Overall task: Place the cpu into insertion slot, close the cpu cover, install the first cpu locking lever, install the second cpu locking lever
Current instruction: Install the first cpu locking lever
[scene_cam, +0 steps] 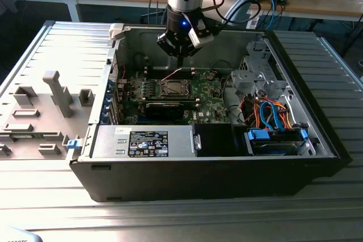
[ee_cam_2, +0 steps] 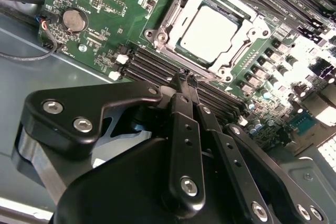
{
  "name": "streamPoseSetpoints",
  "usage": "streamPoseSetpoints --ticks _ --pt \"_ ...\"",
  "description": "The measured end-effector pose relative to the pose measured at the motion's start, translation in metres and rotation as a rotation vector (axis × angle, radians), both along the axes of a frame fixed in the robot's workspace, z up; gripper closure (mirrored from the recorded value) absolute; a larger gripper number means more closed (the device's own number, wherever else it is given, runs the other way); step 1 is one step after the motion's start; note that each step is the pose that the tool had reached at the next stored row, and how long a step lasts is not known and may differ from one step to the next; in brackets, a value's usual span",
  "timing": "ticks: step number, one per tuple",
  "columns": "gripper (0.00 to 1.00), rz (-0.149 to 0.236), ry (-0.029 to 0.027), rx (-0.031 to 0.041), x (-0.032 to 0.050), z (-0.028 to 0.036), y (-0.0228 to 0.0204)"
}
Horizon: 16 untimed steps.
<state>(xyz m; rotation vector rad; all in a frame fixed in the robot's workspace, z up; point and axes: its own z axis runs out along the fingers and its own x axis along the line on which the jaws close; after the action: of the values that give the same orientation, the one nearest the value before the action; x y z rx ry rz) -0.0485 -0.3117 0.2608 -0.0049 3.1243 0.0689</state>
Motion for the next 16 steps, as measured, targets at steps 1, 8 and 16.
streamPoseSetpoints --ticks 1,8,16 --pt "0.89 0.000 0.0000 0.0000 0.0005 0.0000 0.0000" --pt "0.89 0.000 0.0000 0.0000 0.0040 0.0000 0.0000" --pt "0.89 0.000 0.0000 0.0000 0.0089 0.0000 0.0000"
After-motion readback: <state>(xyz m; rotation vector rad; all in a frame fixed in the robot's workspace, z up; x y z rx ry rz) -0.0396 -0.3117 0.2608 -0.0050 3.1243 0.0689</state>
